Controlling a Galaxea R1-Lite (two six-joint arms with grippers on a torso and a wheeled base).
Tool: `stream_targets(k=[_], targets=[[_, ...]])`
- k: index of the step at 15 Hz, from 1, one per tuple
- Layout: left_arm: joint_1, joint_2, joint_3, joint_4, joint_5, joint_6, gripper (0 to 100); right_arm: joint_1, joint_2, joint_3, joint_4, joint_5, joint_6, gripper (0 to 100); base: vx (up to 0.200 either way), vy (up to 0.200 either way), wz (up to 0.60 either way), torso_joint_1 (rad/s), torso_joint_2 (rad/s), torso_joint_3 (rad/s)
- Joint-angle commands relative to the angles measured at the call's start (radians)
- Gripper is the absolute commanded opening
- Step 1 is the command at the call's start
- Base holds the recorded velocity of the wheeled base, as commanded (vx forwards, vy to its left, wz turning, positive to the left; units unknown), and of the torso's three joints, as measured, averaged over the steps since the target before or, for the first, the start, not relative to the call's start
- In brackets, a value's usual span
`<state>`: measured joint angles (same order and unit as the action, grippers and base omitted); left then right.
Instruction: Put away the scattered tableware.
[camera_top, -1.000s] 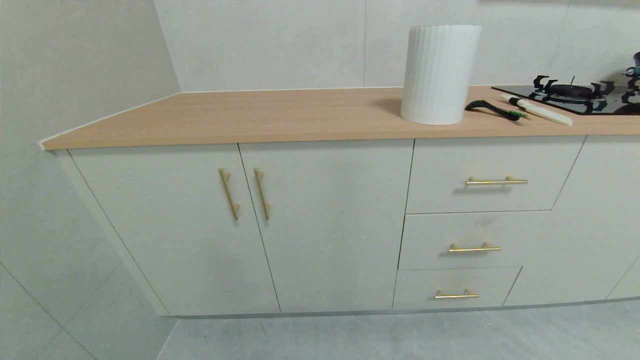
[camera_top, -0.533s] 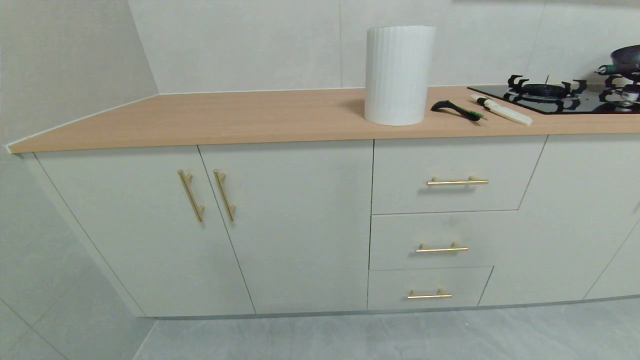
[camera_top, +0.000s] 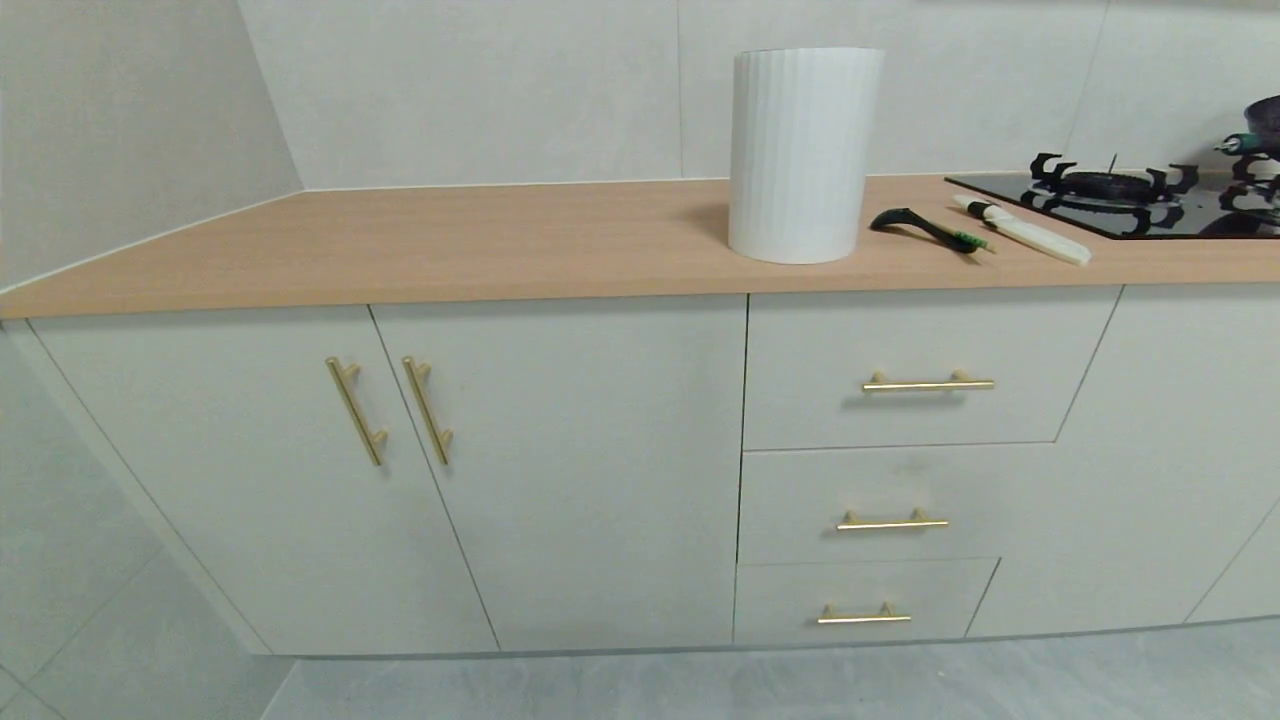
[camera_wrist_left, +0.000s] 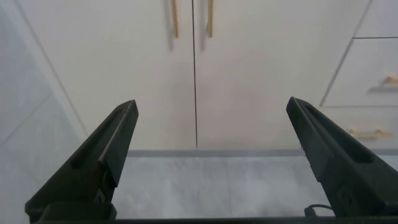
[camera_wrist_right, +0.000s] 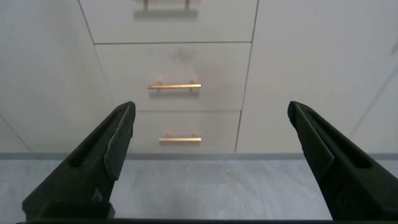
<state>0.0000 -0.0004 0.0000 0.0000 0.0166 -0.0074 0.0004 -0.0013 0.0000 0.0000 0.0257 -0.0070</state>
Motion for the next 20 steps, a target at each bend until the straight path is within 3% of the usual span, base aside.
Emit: stream_targets(k=[1, 12, 14, 17, 20], targets=[[0.000, 0.000, 0.000, 0.000, 0.000, 0.000, 100, 0.000, 0.001, 0.000, 0.000, 0.000, 0.001, 100, 0.200, 0.000, 0.00, 0.007, 0.00, 0.002], [0.000, 0.000, 0.000, 0.000, 0.000, 0.001, 100, -0.002, 0.001, 0.000, -0.003, -0.001, -0.002, 100, 0.018, 0.000, 0.00, 0.000, 0.00, 0.000], [0.000, 0.000, 0.000, 0.000, 0.000, 0.001, 100, 0.000, 0.006, -0.109, -0.015, -0.003, 0.075, 100, 0.000, 0.000, 0.00, 0.000, 0.00, 0.000], [0.000, 0.000, 0.000, 0.000, 0.000, 0.001, 100, 0.023, 0.076, -0.144, 0.112, 0.079, 0.064, 100, 0.000, 0.000, 0.00, 0.000, 0.00, 0.000], [0.000, 0.000, 0.000, 0.000, 0.000, 0.001, 100, 0.069, 0.305, -0.210, 0.118, 0.140, 0.047, 100, 0.000, 0.000, 0.00, 0.000, 0.00, 0.000]])
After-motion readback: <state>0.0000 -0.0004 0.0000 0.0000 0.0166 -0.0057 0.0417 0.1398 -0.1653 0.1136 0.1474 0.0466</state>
